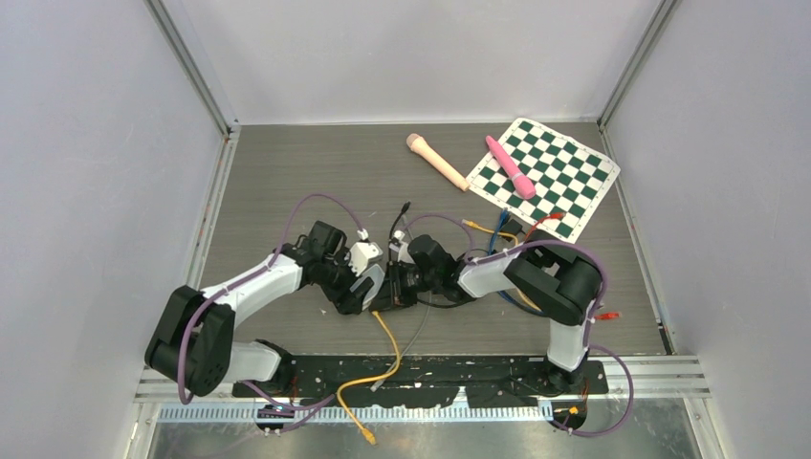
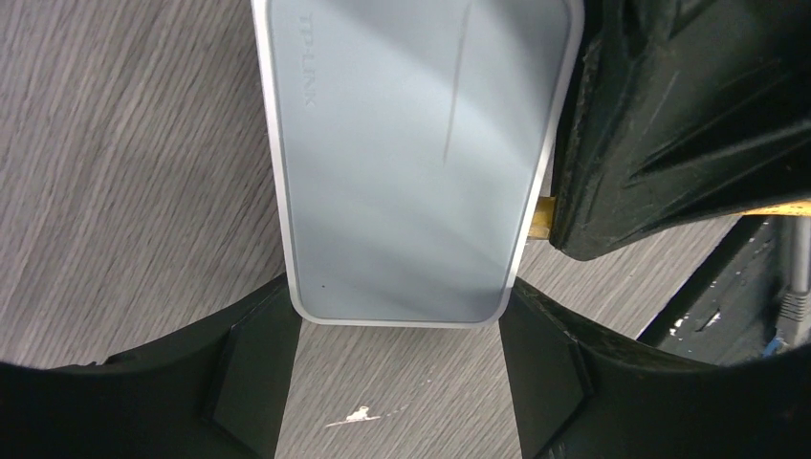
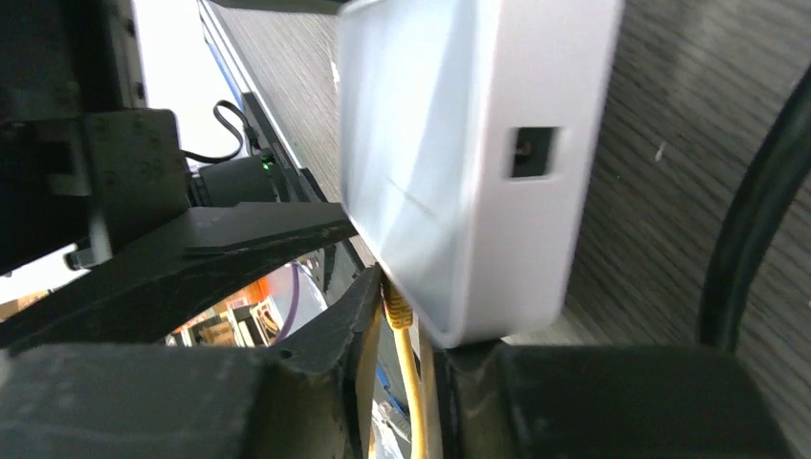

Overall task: Pull the plug from the switch port
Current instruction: Pull the connector from the switch port.

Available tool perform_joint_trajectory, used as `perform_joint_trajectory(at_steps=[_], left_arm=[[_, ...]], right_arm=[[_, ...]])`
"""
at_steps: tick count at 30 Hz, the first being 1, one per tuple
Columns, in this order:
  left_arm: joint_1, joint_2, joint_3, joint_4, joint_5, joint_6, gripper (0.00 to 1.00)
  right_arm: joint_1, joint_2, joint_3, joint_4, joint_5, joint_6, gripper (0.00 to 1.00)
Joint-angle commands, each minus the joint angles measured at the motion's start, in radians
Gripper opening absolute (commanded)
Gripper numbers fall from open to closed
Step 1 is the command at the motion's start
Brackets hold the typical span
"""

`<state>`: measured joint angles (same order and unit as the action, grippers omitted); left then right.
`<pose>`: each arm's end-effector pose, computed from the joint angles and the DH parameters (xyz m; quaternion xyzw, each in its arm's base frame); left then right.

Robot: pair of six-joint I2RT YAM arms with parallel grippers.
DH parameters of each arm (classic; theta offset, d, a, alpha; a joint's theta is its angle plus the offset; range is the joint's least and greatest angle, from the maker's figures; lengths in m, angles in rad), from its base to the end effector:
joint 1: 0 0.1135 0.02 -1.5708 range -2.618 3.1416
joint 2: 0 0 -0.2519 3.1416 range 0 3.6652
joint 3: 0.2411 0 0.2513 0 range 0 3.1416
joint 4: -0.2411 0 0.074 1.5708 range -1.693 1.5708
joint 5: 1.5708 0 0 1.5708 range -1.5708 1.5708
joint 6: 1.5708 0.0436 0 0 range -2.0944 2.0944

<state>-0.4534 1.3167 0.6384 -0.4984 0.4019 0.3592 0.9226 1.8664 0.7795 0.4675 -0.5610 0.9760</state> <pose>0.1976 -0.1153 0.1455 0.4157 0.8672 -0.2046 0.1824 0.1930 0.2933 0.1020 -0.1039 0.8573 0.5011 0.0561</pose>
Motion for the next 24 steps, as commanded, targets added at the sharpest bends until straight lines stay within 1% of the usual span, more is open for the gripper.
perform_joint_trajectory(at_steps=[1, 8, 11, 14, 19, 24], left_arm=[[0.003, -0.061, 0.001, 0.09, 0.01, 0.062, 0.08], [-0.005, -0.035, 0.037, 0.041, 0.026, 0.071, 0.07], [-0.006, -0.023, 0.045, 0.034, 0.032, 0.075, 0.07], [-0.01, -0.022, 0.046, 0.034, 0.034, 0.073, 0.07], [-0.013, -0.022, 0.046, 0.034, 0.031, 0.072, 0.07], [-0.014, -0.021, 0.046, 0.036, 0.022, 0.068, 0.06]], right_arm=[[0.018, 0.062, 0.029, -0.032, -0.056, 0.028, 0.28], [0.001, 0.082, 0.053, -0.017, 0.018, 0.041, 0.38], [-0.001, 0.083, 0.04, 0.028, 0.047, 0.074, 0.41], [-0.004, 0.085, 0.027, 0.08, 0.059, 0.136, 0.42], [-0.004, 0.081, -0.014, 0.258, 0.101, 0.263, 0.42], [-0.007, 0.066, -0.054, 0.319, 0.16, 0.344, 0.42]])
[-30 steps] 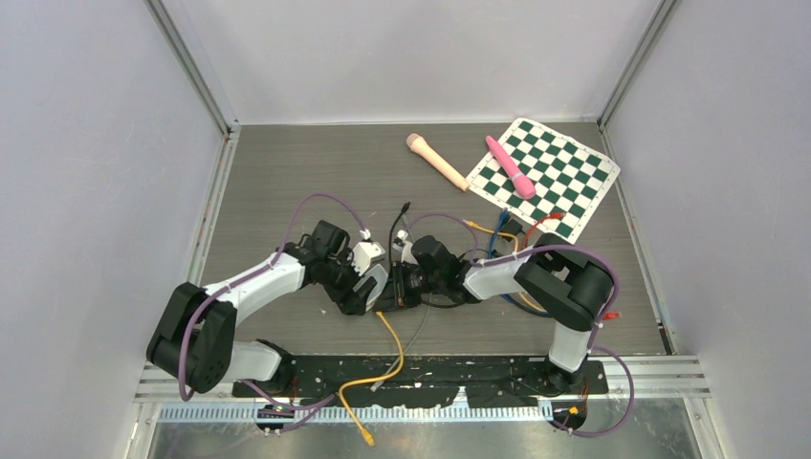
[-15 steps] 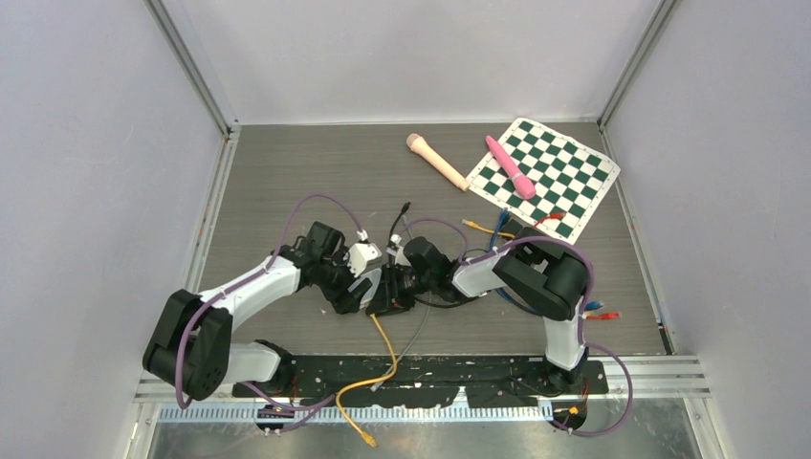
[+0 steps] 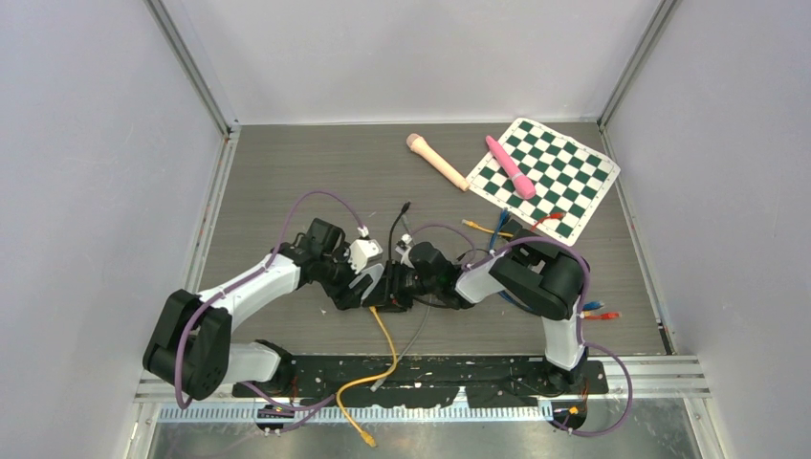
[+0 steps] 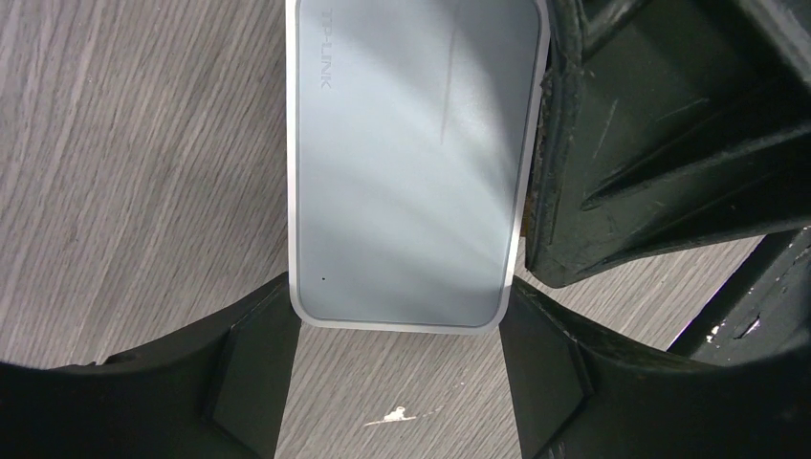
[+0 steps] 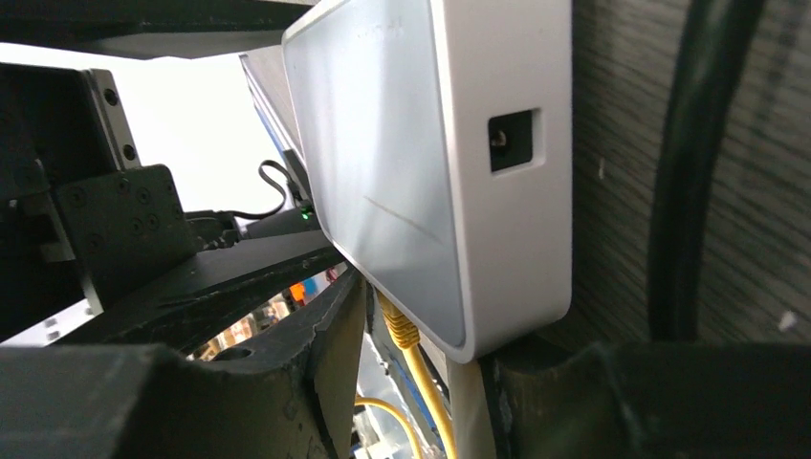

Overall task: Pull the plug from the switch port
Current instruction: Pull the connector from the switch port.

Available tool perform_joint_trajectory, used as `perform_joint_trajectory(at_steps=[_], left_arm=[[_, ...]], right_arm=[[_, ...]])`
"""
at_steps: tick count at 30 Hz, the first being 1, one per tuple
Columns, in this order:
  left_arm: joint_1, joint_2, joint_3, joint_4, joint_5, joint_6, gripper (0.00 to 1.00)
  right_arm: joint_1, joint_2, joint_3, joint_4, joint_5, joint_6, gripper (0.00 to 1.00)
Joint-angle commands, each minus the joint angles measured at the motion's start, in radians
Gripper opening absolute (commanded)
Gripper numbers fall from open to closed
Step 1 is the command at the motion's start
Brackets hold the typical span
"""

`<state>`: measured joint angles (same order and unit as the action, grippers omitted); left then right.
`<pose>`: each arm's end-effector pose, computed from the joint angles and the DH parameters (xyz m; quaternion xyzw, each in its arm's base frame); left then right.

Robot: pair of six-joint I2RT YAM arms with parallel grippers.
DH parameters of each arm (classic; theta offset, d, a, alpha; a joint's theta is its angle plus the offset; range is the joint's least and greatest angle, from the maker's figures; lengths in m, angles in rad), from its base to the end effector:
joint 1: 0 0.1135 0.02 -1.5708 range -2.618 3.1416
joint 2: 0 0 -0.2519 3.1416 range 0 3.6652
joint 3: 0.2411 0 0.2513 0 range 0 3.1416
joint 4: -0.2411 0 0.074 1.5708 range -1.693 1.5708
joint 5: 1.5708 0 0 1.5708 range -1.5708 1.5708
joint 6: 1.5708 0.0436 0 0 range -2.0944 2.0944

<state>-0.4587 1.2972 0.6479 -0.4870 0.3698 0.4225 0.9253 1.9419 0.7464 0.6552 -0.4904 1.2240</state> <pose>0.2000 -0.1163 0.1523 0.4452 0.8513 -0.1833 0.2086 0.1960 0.2944 0.0854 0.0073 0.8525 0.5209 0.0418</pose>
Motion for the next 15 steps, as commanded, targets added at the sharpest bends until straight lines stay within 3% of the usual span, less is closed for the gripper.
perform_joint_trajectory(at_steps=[1, 7, 12, 15], left_arm=[[-0.009, 0.0, 0.038, 0.025, 0.054, 0.004, 0.06], [-0.01, 0.009, 0.042, 0.023, 0.049, 0.001, 0.05], [-0.011, 0.013, 0.044, 0.025, 0.04, -0.003, 0.05], [-0.009, 0.013, 0.042, 0.032, 0.02, -0.014, 0.05]], right_arm=[[-0.01, -0.01, -0.025, 0.135, 0.096, 0.116, 0.42], [-0.011, -0.017, -0.051, 0.194, 0.137, 0.174, 0.29], [-0.011, -0.021, -0.05, 0.196, 0.124, 0.168, 0.07], [-0.011, -0.025, -0.045, 0.159, 0.086, 0.137, 0.05]])
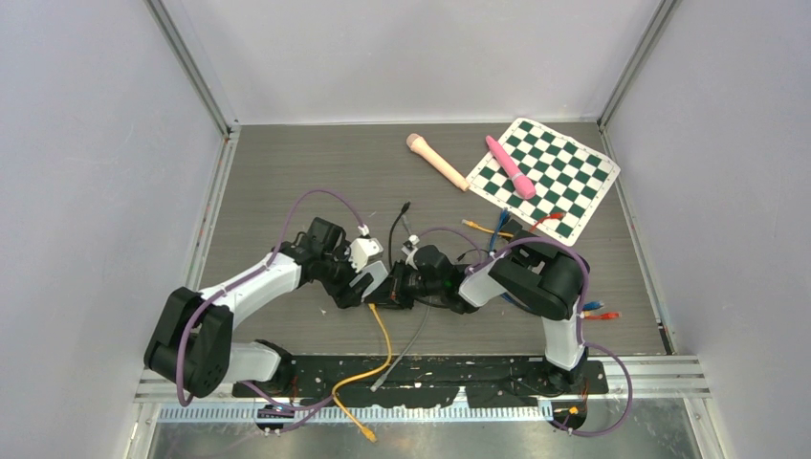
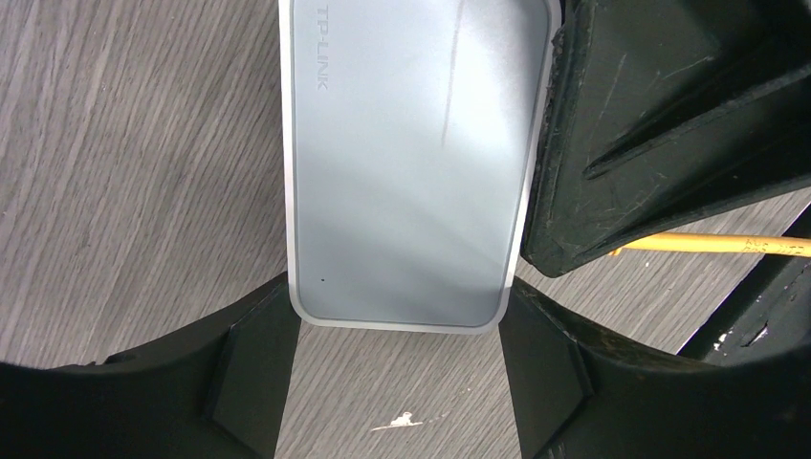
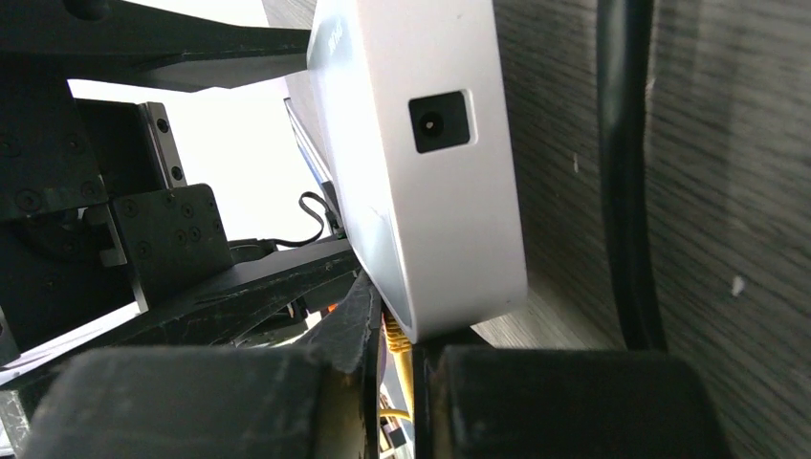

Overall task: Pull the plug from the switch port
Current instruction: Pull the connector from the switch port, then pick up the connector from the center of the board.

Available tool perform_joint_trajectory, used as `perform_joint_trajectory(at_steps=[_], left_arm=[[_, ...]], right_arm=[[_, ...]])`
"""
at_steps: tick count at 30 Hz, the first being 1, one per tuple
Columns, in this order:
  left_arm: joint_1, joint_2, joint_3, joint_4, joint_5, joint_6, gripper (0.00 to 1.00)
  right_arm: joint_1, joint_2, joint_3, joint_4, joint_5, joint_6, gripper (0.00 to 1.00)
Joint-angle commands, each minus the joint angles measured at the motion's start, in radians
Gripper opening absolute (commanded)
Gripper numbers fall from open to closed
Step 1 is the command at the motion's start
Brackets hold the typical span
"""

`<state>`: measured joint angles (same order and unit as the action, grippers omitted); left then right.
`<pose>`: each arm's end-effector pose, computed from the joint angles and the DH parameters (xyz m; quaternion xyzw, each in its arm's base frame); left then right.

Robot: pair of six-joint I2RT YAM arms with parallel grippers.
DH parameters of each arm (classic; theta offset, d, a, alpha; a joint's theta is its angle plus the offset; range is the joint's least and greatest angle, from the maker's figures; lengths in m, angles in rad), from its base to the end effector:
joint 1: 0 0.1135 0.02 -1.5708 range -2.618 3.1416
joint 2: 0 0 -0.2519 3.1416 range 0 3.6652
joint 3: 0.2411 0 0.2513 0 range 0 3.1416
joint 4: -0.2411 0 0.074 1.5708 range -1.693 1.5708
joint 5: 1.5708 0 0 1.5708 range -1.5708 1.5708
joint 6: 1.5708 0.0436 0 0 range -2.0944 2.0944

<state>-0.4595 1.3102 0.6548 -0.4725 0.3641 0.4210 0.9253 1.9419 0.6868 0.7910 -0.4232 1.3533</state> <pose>0.2031 -0.1178 0.1521 0.4449 0.8510 -0.1808 0.2126 0.1938 0.2871 0.0840 0.0688 0.8363 0.5415 0.0526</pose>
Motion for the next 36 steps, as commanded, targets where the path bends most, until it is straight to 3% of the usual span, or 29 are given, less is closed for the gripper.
perform_joint_trajectory(at_steps=[1, 4, 8, 14, 17, 20, 22, 23, 24, 25, 31, 36], left_arm=[[-0.008, 0.002, 0.036, 0.022, 0.016, -0.017, 0.05], [-0.004, 0.014, 0.037, 0.036, -0.025, -0.033, 0.04], [0.015, 0.06, 0.062, 0.026, -0.058, -0.05, 0.04], [0.019, 0.097, 0.086, 0.016, -0.077, -0.068, 0.02], [0.016, 0.098, 0.088, 0.002, -0.041, -0.049, 0.04], [-0.008, 0.044, 0.053, 0.011, -0.065, -0.03, 0.22], [-0.013, -0.032, 0.01, 0.049, -0.096, -0.047, 0.39], [-0.013, -0.072, -0.011, 0.072, -0.113, -0.06, 0.59], [-0.013, -0.114, -0.03, 0.098, -0.119, -0.068, 0.94], [-0.013, -0.15, -0.045, 0.109, -0.122, -0.067, 0.99], [-0.011, -0.303, -0.08, 0.119, -0.189, -0.109, 1.0], [-0.011, -0.452, -0.084, 0.13, -0.241, -0.173, 0.99]], right_arm=[[-0.011, -0.027, 0.016, 0.009, 0.006, -0.019, 0.05], [-0.01, -0.04, 0.03, -0.104, -0.1, -0.071, 0.05], [0.01, -0.074, 0.011, -0.123, -0.249, -0.088, 0.05], [0.027, -0.157, -0.017, -0.218, -0.308, -0.162, 0.05], [0.024, -0.214, -0.047, -0.217, -0.263, -0.179, 0.05], [-0.012, -0.318, -0.04, -0.342, -0.178, -0.316, 0.05], [-0.035, -0.42, 0.01, -0.575, -0.051, -0.447, 0.05], [-0.045, -0.484, 0.038, -0.671, 0.021, -0.481, 0.05], [-0.065, -0.511, 0.048, -0.706, 0.045, -0.536, 0.05], [-0.078, -0.556, 0.066, -0.755, 0.077, -0.558, 0.05], [-0.244, -0.592, 0.233, -0.999, 0.127, -0.782, 0.05], [-0.306, -0.372, 0.609, -1.288, 0.142, -0.992, 0.05]])
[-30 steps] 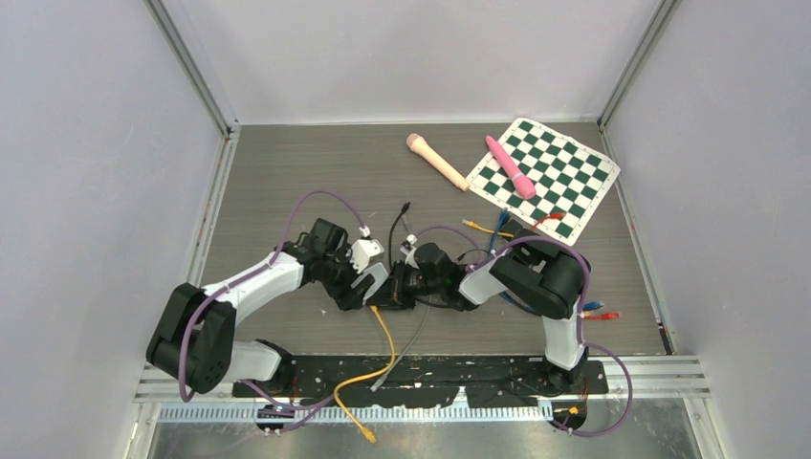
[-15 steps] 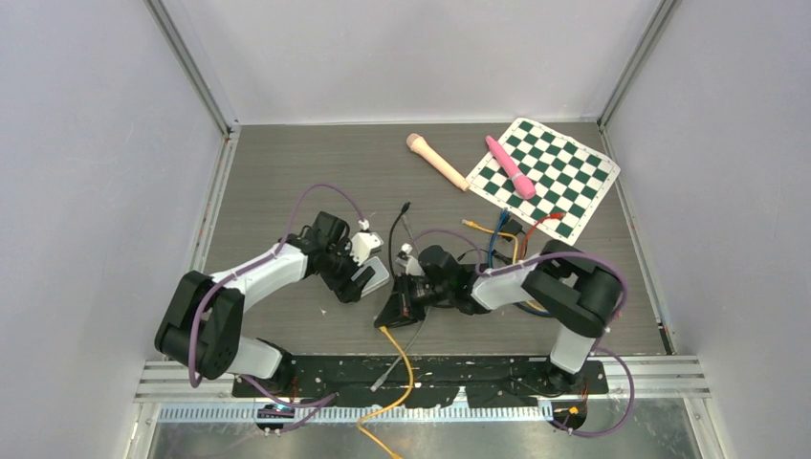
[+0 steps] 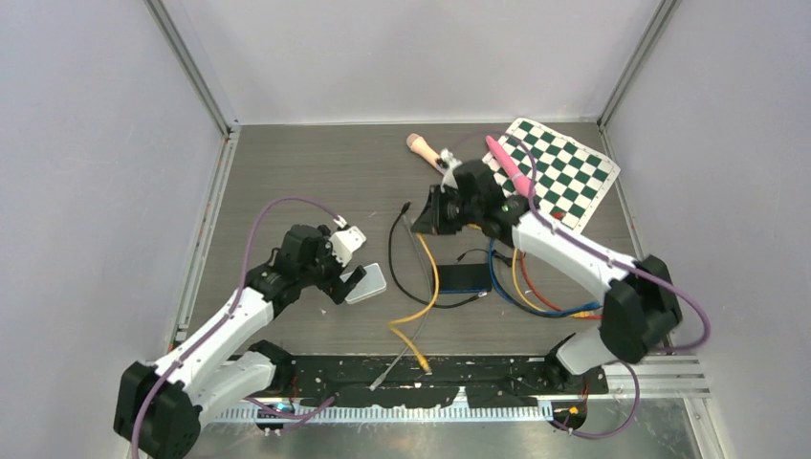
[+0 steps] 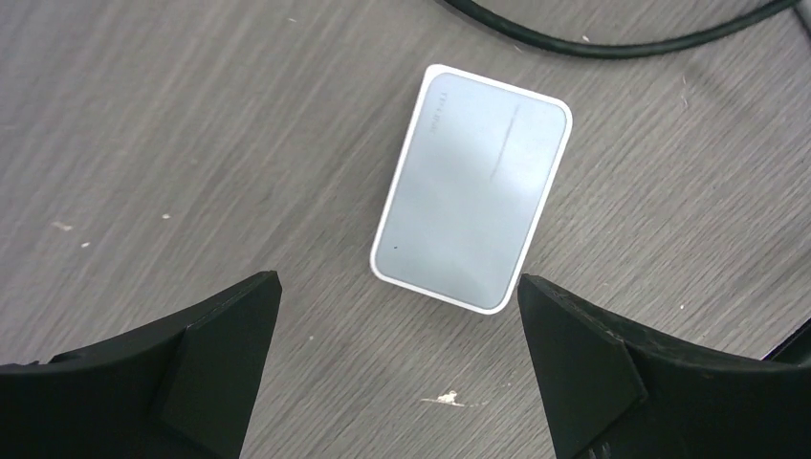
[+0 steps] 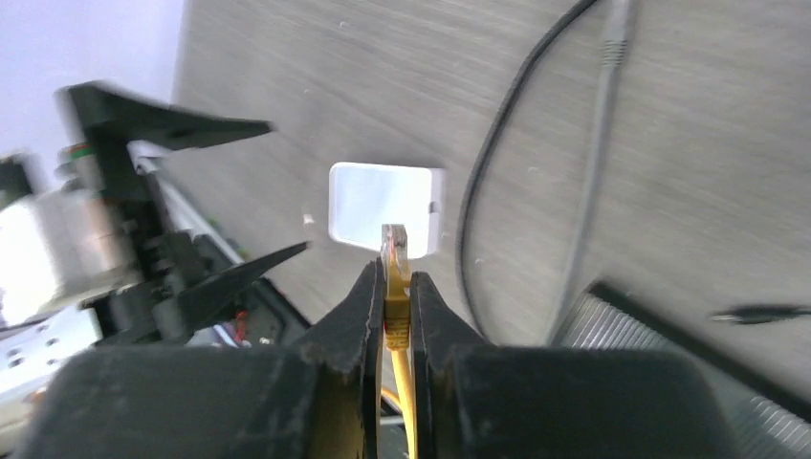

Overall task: Pull the plug from the switch port
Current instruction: Pick up the connector from the center of the board, then place the connector at the center of the board, then reset both arms

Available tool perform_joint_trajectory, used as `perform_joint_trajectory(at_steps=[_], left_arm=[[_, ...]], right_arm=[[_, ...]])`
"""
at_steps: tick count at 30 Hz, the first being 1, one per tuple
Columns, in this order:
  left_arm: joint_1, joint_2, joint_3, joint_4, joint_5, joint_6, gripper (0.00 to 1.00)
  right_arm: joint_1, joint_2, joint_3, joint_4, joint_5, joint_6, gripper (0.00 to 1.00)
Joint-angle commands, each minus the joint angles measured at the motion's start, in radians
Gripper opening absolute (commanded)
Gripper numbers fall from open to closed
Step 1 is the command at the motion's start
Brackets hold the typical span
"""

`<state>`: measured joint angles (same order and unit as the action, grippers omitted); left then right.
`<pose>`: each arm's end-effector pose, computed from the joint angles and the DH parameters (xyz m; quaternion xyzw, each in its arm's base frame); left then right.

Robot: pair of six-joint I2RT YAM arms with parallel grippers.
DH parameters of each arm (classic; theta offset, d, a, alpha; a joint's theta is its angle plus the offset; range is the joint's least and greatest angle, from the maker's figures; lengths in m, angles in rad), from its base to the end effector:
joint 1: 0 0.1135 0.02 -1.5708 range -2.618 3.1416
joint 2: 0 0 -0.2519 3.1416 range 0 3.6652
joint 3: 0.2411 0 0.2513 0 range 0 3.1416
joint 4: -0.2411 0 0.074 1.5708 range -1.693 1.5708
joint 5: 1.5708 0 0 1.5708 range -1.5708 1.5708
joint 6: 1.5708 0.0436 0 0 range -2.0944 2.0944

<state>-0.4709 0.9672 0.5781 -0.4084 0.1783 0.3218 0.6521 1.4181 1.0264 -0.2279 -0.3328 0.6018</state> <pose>0.1812 -0.1009 0.2002 0.3871 0.8380 -0.1102 0.3684 0.2488 0.2079 0.2579 -0.0979 0.8746 0.3842 0.2793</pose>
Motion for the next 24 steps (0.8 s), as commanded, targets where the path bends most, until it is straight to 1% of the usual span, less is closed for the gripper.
perform_joint_trajectory(at_steps=[1, 2, 3, 4, 5, 6, 7, 8, 9, 10, 11, 12, 14, 17, 18, 19, 20, 21, 22, 23, 24], left_arm=[[0.0, -0.149, -0.02, 0.093, -0.065, -0.114, 1.0], [0.0, -0.189, -0.034, 0.125, -0.099, -0.156, 1.0], [0.0, -0.227, -0.053, 0.173, -0.144, -0.212, 1.0], [-0.001, -0.264, -0.075, 0.213, -0.215, -0.289, 1.0], [0.001, -0.302, -0.085, 0.222, -0.281, -0.376, 1.0], [0.001, -0.324, -0.082, 0.191, -0.34, -0.466, 1.0], [0.002, -0.341, -0.071, 0.143, -0.388, -0.537, 1.0], [0.002, -0.351, -0.05, 0.089, -0.395, -0.572, 1.0], [0.002, -0.356, -0.025, 0.031, -0.37, -0.584, 1.0], [0.002, -0.361, 0.006, -0.018, -0.34, -0.607, 1.0], [0.002, -0.365, 0.019, -0.051, -0.318, -0.635, 1.0], [0.002, -0.368, 0.023, -0.063, -0.313, -0.677, 0.99], [0.002, -0.372, 0.02, -0.065, -0.348, -0.779, 1.0], [0.002, -0.363, 0.031, -0.116, -0.42, -0.891, 1.0], [0.002, -0.356, 0.032, -0.129, -0.452, -0.924, 0.99], [0.002, -0.351, 0.031, -0.147, -0.487, -0.958, 1.0], [0.002, -0.345, 0.037, -0.169, -0.515, -0.975, 1.0], [0.002, -0.341, 0.046, -0.191, -0.533, -0.978, 1.0], [0.002, -0.339, 0.052, -0.208, -0.552, -0.979, 1.0], [0.002, -0.336, 0.056, -0.218, -0.573, -0.98, 1.0], [0.002, -0.335, 0.059, -0.226, -0.583, -0.973, 1.0]], right_arm=[[-0.039, 0.235, 0.319, -0.299, 0.065, -0.281, 0.05], [-0.041, 0.277, 0.419, -0.349, 0.091, -0.302, 0.05], [-0.047, 0.367, 0.471, -0.373, 0.096, -0.334, 0.05], [-0.049, 0.411, 0.57, -0.418, 0.097, -0.342, 0.1], [-0.052, 0.492, 0.612, -0.432, 0.087, -0.352, 0.14], [-0.052, 0.527, 0.684, -0.458, 0.089, -0.356, 0.26], [-0.053, 0.589, 0.72, -0.481, 0.102, -0.355, 0.33], [-0.054, 0.609, 0.769, -0.514, 0.108, -0.355, 0.44], [-0.054, 0.62, 0.778, -0.52, 0.123, -0.355, 0.49], [-0.054, 0.61, 0.773, -0.516, 0.132, -0.356, 0.56], [-0.054, 0.573, 0.74, -0.504, 0.149, -0.357, 0.59], [-0.054, 0.544, 0.717, -0.472, 0.157, -0.36, 0.7], [-0.055, 0.416, 0.649, -0.428, 0.172, -0.371, 0.76], [-0.06, 0.283, 0.539, -0.405, 0.261, -0.38, 0.79], [-0.067, 0.204, 0.509, -0.398, 0.29, -0.377, 0.79], [-0.072, 0.164, 0.43, -0.377, 0.364, -0.373, 0.79], [-0.085, 0.075, 0.381, -0.363, 0.438, -0.361, 0.8], [-0.092, 0.026, 0.283, -0.332, 0.476, -0.339, 0.8], [-0.11, -0.065, 0.228, -0.317, 0.537, -0.328, 0.8], [-0.119, -0.114, 0.129, -0.287, 0.557, -0.306, 0.8], [-0.138, -0.2, 0.078, -0.278, 0.598, -0.295, 0.8]])
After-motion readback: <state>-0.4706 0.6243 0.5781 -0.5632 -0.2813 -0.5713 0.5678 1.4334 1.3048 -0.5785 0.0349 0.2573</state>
